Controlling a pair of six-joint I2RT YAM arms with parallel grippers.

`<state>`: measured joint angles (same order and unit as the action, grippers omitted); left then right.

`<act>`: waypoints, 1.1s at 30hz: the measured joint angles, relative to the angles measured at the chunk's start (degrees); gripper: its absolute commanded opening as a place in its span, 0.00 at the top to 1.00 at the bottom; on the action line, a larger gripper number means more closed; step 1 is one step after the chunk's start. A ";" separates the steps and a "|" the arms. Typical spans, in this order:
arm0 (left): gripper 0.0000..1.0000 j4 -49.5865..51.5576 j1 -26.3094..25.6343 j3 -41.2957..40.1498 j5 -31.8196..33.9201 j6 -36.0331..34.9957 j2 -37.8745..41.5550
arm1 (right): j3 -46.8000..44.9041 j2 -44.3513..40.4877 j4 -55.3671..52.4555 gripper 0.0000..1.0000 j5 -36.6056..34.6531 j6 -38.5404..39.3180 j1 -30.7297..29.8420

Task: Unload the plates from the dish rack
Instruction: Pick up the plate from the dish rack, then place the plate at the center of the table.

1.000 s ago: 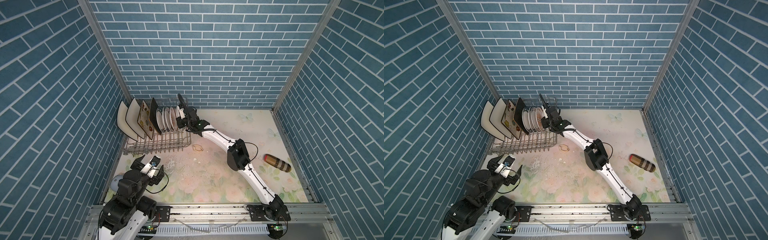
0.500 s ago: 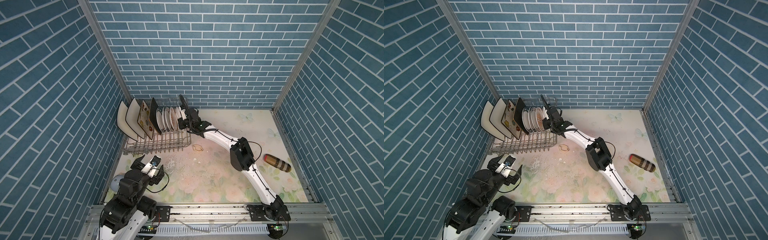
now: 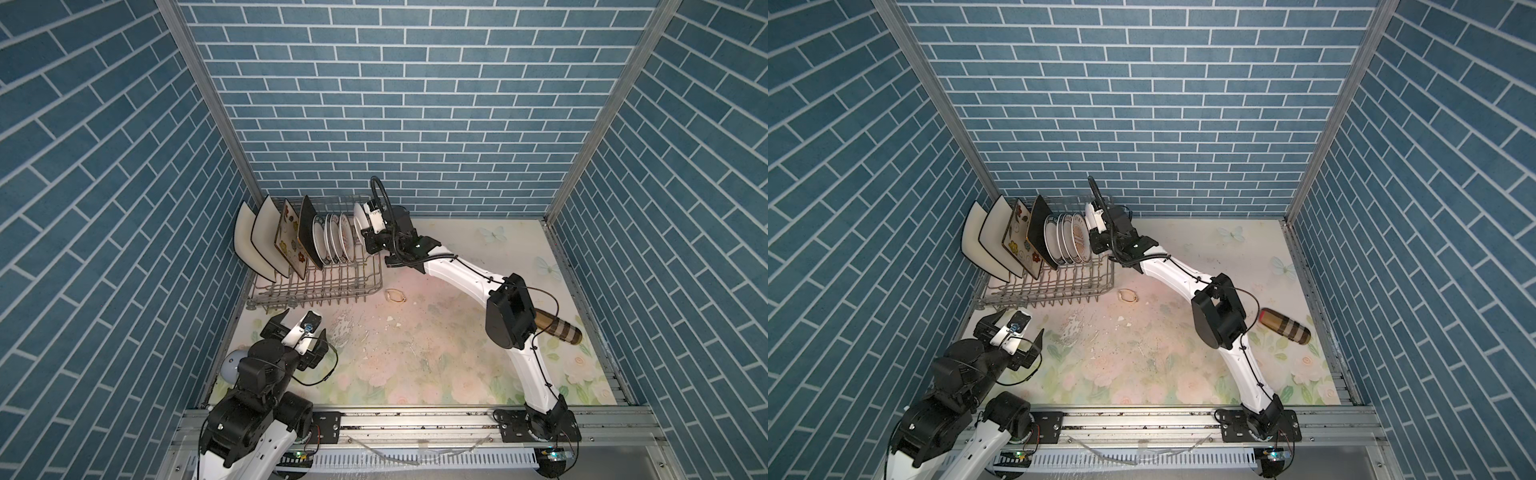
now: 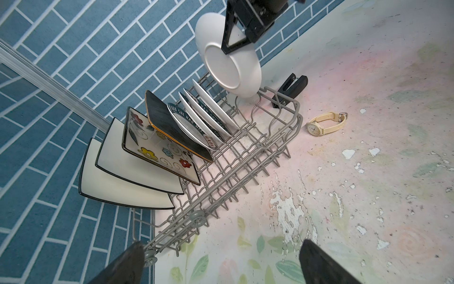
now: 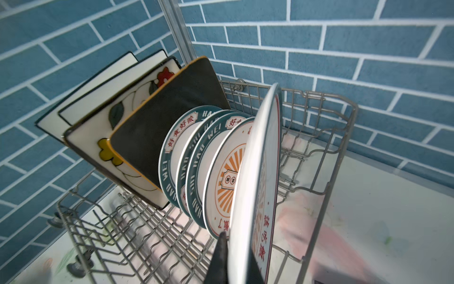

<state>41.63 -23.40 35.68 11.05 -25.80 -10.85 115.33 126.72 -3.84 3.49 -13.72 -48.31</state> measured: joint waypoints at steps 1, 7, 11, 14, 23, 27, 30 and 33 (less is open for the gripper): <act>0.01 0.00 -0.02 0.00 -0.07 -0.02 0.00 | -1.51 -1.99 -0.35 1.00 0.17 0.76 0.00; 0.01 -0.17 -0.15 -0.09 -0.11 -0.31 -0.33 | -13.55 -17.11 -2.75 1.00 -1.16 6.47 -0.11; 0.01 -0.44 -0.26 -0.52 0.63 -0.44 -1.05 | -21.84 -26.97 -7.08 1.00 -4.39 11.50 -1.29; 0.01 -0.52 -0.44 -0.70 0.92 -0.46 -1.05 | -27.93 -32.92 -10.56 1.00 -7.82 14.84 -3.93; 0.01 -0.79 -1.92 -0.72 0.83 -0.59 -3.06 | -43.65 -43.52 -18.23 1.00 -14.67 20.39 -16.63; 0.01 -0.81 -2.97 -0.74 0.94 -0.59 -3.65 | -45.00 -43.63 -21.53 1.00 -19.08 21.81 -21.57; 0.01 -0.83 -3.15 -0.74 0.94 -0.59 -3.56 | -46.05 -43.43 -22.84 1.00 -22.69 23.28 -24.72; 0.01 -0.83 -3.17 -0.74 0.94 -0.59 -3.54 | -46.71 -42.21 -23.61 1.00 -25.53 24.87 -27.32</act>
<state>40.80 -26.57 34.94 11.99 -26.39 -14.39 68.62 84.51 -27.44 -22.04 11.16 -75.64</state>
